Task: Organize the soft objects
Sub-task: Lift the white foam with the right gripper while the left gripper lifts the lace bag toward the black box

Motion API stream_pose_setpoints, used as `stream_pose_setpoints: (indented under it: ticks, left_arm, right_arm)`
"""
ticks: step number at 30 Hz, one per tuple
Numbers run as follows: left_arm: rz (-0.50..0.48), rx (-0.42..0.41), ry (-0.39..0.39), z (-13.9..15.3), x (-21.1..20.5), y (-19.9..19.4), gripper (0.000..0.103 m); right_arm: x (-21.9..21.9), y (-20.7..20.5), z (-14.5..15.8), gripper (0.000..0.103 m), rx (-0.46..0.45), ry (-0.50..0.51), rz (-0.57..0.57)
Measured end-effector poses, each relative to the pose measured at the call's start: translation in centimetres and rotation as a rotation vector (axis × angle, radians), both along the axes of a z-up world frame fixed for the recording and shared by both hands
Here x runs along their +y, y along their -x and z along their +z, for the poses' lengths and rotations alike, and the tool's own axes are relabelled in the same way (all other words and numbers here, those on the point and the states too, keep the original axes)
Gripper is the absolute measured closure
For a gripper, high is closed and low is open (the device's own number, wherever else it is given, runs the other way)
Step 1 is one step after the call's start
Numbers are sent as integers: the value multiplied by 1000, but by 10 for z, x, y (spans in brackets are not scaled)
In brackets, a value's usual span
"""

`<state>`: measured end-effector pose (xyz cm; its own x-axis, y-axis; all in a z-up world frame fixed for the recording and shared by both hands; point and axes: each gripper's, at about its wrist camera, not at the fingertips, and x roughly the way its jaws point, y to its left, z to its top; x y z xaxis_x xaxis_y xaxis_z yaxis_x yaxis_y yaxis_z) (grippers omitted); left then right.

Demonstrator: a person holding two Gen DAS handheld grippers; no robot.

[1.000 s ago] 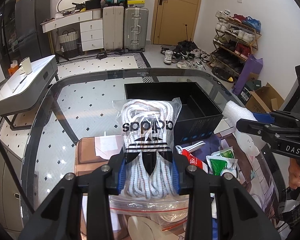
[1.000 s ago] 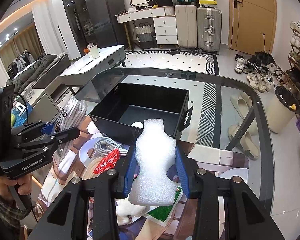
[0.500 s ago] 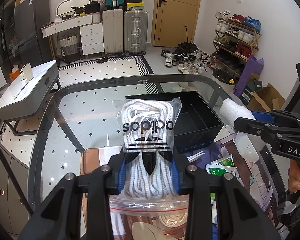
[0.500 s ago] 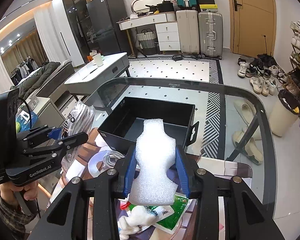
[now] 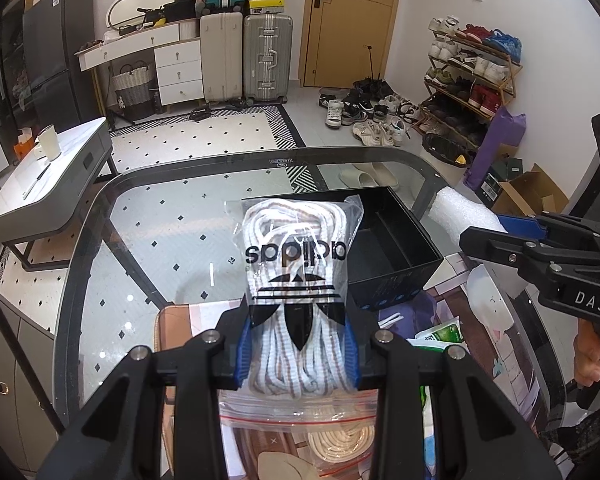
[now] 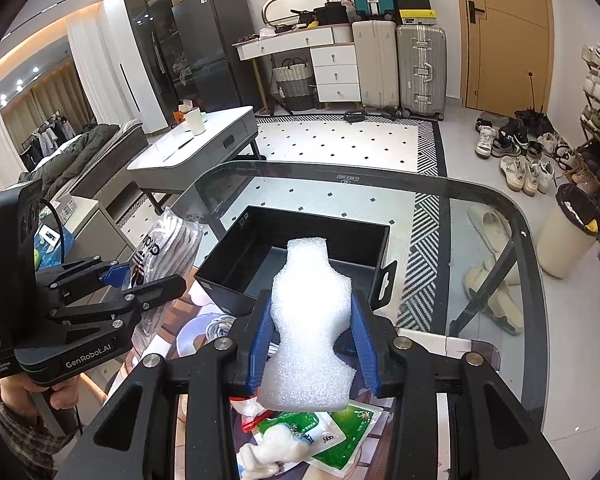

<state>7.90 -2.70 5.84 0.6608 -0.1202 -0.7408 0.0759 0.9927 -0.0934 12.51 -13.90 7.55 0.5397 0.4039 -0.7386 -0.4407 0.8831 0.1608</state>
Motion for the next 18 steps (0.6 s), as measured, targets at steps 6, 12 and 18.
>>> stream_pose_setpoints:
  ticks: [6,12,18]
  left_arm:
    - [-8,2,-5,2,-1,-6,69]
    - [-9,1,-14,3,-1,-11,69]
    - [-6,-3,-21,7,0,-19,69]
  right_arm:
    - [-1,-9,3,64,3,-8,-2]
    - [0,-15,8,64,5,-9,-2]
    - [3,-19,9,64,6,-6,-2]
